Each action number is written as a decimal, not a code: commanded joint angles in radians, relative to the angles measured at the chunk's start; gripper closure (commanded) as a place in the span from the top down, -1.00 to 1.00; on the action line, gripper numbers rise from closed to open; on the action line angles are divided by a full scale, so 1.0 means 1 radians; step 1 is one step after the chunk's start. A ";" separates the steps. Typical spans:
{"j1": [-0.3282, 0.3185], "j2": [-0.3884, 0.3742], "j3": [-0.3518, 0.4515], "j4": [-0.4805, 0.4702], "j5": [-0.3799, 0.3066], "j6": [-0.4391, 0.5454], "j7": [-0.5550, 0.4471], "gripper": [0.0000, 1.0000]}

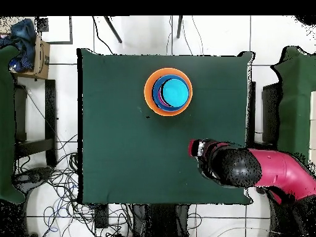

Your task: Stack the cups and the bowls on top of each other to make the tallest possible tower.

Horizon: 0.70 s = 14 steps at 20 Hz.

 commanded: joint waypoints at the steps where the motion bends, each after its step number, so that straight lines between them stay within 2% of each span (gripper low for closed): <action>1: 0.039 0.156 0.011 -0.081 -0.174 0.054 -0.256 1.00; 8: 0.057 0.223 -0.014 -0.134 -0.263 0.025 -0.208 1.00; 14: 0.018 0.233 0.001 -0.118 -0.306 0.024 -0.232 1.00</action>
